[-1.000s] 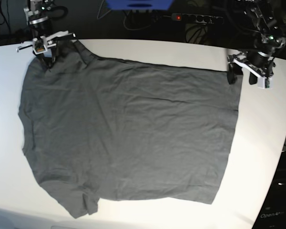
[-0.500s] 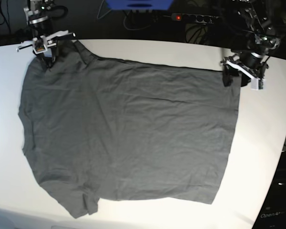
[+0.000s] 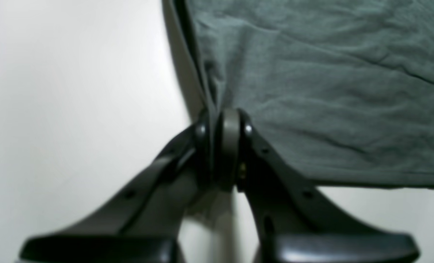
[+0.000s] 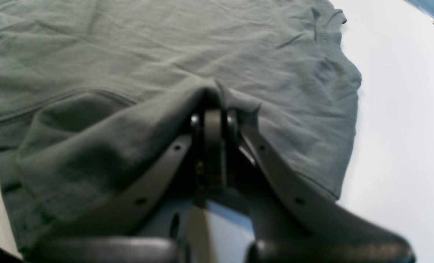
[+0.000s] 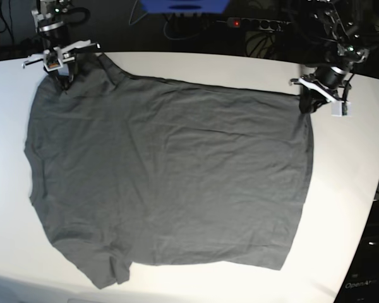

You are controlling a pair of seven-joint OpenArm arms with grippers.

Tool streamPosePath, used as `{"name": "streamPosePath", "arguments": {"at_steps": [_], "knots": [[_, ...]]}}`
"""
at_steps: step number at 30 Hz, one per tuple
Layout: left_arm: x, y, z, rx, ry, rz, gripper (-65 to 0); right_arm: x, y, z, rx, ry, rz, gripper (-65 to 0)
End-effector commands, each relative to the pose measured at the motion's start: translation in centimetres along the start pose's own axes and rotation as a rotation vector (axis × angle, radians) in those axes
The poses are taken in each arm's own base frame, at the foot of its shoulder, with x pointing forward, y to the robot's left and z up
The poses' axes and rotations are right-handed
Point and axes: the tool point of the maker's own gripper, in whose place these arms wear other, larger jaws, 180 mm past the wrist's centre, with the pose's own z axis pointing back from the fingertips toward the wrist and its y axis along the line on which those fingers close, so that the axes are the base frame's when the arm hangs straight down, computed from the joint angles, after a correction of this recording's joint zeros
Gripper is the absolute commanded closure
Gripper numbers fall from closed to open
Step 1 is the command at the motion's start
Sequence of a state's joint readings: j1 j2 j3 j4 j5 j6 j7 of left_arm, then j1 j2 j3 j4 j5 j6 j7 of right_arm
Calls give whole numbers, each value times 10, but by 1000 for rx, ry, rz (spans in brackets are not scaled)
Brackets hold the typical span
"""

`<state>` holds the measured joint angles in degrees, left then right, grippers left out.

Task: Fold the T-shirt properly
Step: 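Lower the left gripper onto the other shoulder corner and pinch it, then lift both shoulder corners and pull them toward the hem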

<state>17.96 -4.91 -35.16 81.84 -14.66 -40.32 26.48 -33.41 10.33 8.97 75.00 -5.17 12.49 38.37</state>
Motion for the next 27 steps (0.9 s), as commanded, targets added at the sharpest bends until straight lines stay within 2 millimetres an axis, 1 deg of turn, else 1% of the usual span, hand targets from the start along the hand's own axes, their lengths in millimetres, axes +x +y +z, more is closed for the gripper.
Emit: {"name": "streamPosePath", "arguments": {"at_steps": [1,5,8,11,13,15,17,20,21,24,27], "knots": [[-32,6,6,28,142,-26,-24,9,-5,1,-6,-38,5,-7],[-32,6,6,30,140,-21,-25,9,-6,1,-5,-39,7,-7],[-36,7,10,33,147,-20,-25,11,-13,0,2,-44,31,-7],[-27,4,18,37,127,-53,-25,14,-15,-3,1,-53,36,-7],[-19,0,25,41,107,-86,-25,15,-20,-4,1,-55,51,-7],[-10,-6,30,40,82,-107,-25,17,-22,-5,-1,-61,56,-7],[-4,-9,34,42,69,-125,-25,24,-24,-9,-3,-83,62,-7],[-4,-9,36,46,96,-140,-25,30,-26,-12,-5,-100,70,-7],[-4,-9,36,48,108,-148,-25,34,-32,-12,-14,-107,83,-7],[2,-9,38,53,106,-165,-25,46,-39,-13,-26,-137,102,-7],[11,-12,40,55,87,-186,-25,54,-46,-14,-40,-153,117,-7]]}}
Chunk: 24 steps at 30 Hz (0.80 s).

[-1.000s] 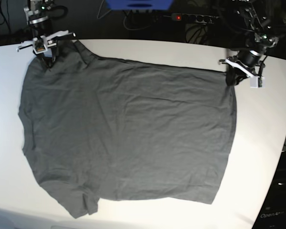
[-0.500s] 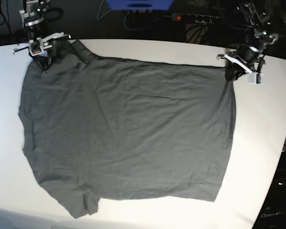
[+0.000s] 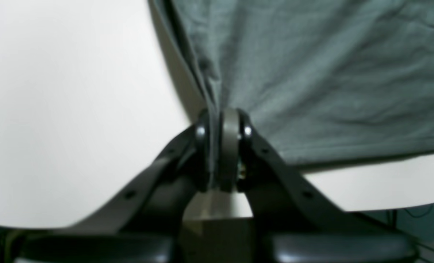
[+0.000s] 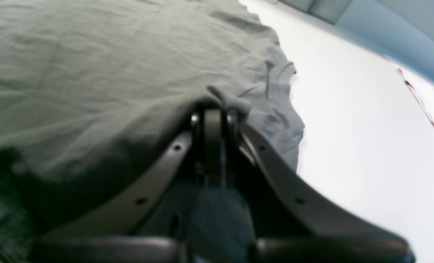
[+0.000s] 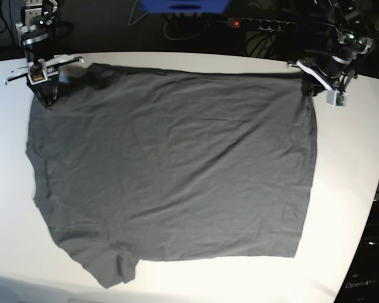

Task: Fold the T-shirt properly
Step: 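Lift both shoulder corners and pull them toward the hem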

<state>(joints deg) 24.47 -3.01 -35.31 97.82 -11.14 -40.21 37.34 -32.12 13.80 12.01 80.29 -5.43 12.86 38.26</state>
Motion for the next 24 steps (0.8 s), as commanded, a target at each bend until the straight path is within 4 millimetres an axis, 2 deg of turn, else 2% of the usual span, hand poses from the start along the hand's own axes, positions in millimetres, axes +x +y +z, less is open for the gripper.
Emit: {"name": "streamPosePath", "arguments": {"at_steps": [1,5,9,19,24], "knots": [[16,3,4,10,-49,-18,-25,11,-12,-1,-19,-38,14,-7],[39,3,9,22,-98,-59,-25,16,-17,-20,-6,-31,-6,-7],[52,5,6,32,-89,-78,-25,22,-21,-38,5,-40,-32,-7],[95,29,-1,95,-88,-83,-25,36,-35,-86,-4,-55,-44,-7],[100,32,-5,105,-23,-86,-24,33,-43,-106,-7,-22,-13,-7]]}}
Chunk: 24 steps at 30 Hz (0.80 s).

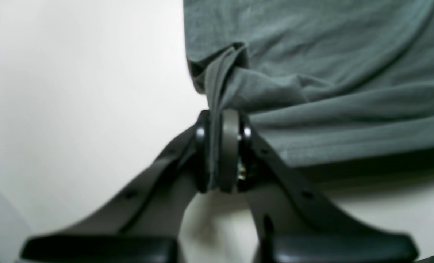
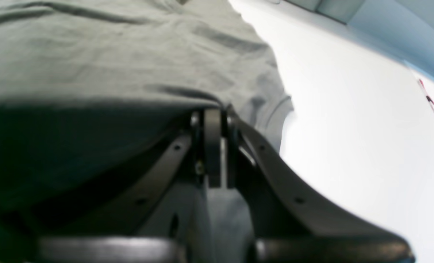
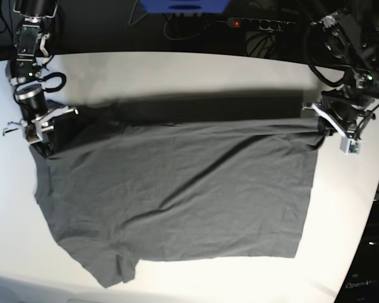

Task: Fold the T-shirt properly
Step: 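Lift both shoulder corners and pull them toward the hem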

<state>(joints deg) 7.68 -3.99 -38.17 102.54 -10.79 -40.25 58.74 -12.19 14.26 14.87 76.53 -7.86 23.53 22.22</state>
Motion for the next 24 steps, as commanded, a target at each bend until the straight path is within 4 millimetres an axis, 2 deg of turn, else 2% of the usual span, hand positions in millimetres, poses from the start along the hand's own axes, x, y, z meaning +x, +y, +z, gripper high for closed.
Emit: {"name": "streamPosePath", "arguments": {"at_steps": [1,8,13,15,20,24], "knots": [[14,4,4,13,-36,-9,-24,15,-12,-5,-21,-51,25,-7],[25,6,1,14,46,-11,-24,12,-17,-24,-24,-38,52,-7],[31,5,0,13,49,-15,-24,15,-23,-29,-31,-43,59,-7],[39,4,-1,13,37,-30,-24,16,-25,-28,-31,-43,65,-7],[41,2,-5,62,101,-160,-24,20,-27,-32,-35,-54,68,-7],[58,-12,-5,126,100,-355,-24,21,-28,-32,-35,-55,71,-7]]}}
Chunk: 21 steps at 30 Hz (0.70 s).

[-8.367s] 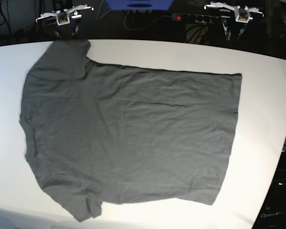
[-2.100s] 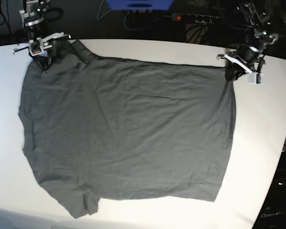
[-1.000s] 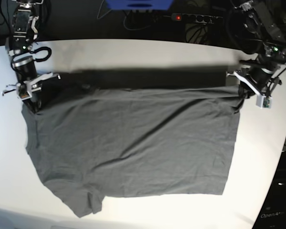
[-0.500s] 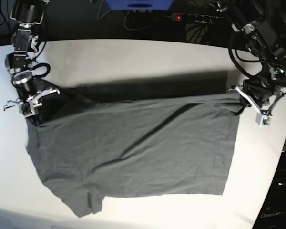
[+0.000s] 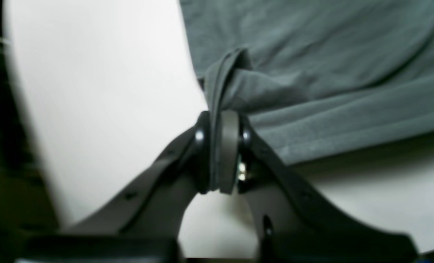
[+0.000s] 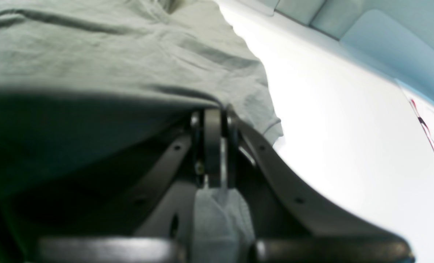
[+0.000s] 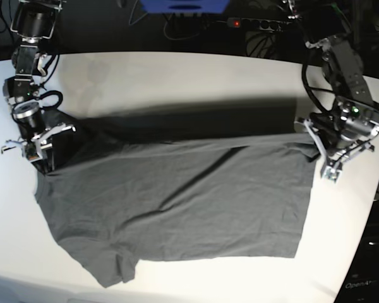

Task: Fold the T-shirt properly
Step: 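Lift both shoulder corners and pull them toward the hem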

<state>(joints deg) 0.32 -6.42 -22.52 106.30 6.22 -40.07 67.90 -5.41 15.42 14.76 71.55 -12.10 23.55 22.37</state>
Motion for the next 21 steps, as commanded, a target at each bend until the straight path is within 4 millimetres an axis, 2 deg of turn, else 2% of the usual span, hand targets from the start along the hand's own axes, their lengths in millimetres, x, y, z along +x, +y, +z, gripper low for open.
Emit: {"name": "streamPosePath", "arguments": {"at_steps": [1,5,9,12,16,21], "knots": [[17,4,5,37,-43,-67,-24,15,-14,-3,-28,-51,18,-7],[26,-5,2,104,-14,-291,-24,15,-15,-3,-28,-51,19,-7],[30,-5,2,171,16,-400,-24,16,-15,-3,-29,-52,19,-7],[30,1,3,214,39,-422,-24,16,-15,-4,-29,-53,20,-7],[19,5,-6,207,86,-422,-24,23,-17,-11,-27,-59,57,-7],[6,20,-13,210,126,-303,-24,26,-18,-18,-25,-57,87,-7]]}}
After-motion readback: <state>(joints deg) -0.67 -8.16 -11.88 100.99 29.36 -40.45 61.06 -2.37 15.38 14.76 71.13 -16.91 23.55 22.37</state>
